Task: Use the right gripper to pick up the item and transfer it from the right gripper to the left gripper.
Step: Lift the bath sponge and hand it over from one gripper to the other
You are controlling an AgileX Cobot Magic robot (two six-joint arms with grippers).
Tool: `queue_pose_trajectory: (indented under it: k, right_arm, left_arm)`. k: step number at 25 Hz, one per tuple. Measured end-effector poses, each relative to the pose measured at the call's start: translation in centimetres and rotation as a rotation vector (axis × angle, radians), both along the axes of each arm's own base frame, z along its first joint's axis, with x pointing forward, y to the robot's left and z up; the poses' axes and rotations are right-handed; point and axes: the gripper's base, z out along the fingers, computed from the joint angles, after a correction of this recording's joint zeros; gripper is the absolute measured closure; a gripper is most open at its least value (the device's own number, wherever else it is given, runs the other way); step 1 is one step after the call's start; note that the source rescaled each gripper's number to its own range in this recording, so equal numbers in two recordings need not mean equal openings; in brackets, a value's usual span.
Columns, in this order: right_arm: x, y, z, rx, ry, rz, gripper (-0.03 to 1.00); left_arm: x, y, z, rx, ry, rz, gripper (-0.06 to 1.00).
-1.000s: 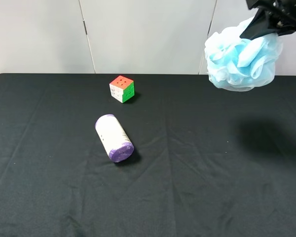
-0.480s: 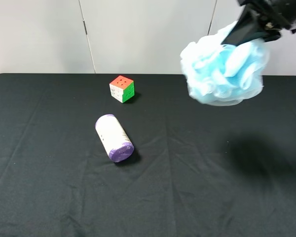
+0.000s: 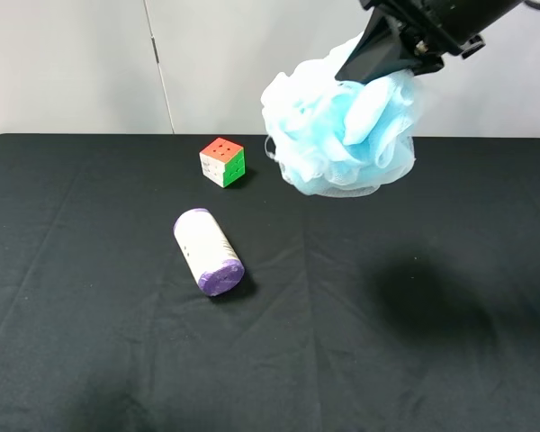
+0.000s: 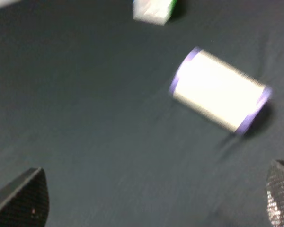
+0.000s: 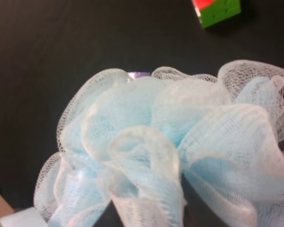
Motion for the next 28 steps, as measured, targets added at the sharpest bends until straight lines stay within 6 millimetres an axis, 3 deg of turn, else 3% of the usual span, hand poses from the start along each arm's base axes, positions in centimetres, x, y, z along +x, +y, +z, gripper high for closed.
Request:
queue_pose_trajectory:
  k: [5, 14, 23, 28]
  right_arm:
    - [0.8, 0.4, -0.5, 0.004, 0.022, 0.001, 0.93]
    - [1.9, 1.1, 1.1, 0.047, -0.006, 0.01, 0.93]
    - [2.5, 1.5, 0.1, 0.035, 0.041, 0.02, 0.93]
    - [2.5, 1.5, 0.1, 0.04, 0.044, 0.02, 0.93]
  left_arm:
    - [2.9, -2.3, -1.0, 0.025, 0.03, -0.147, 0.06]
    - [7.7, -8.3, -0.6, 0.031, -0.01, -0.306, 0.06]
    - [11.5, -14.5, -0.5, 0.023, -0.07, -0.394, 0.06]
    - [12.6, -18.2, -0.5, 0.02, -0.08, -0.459, 0.06]
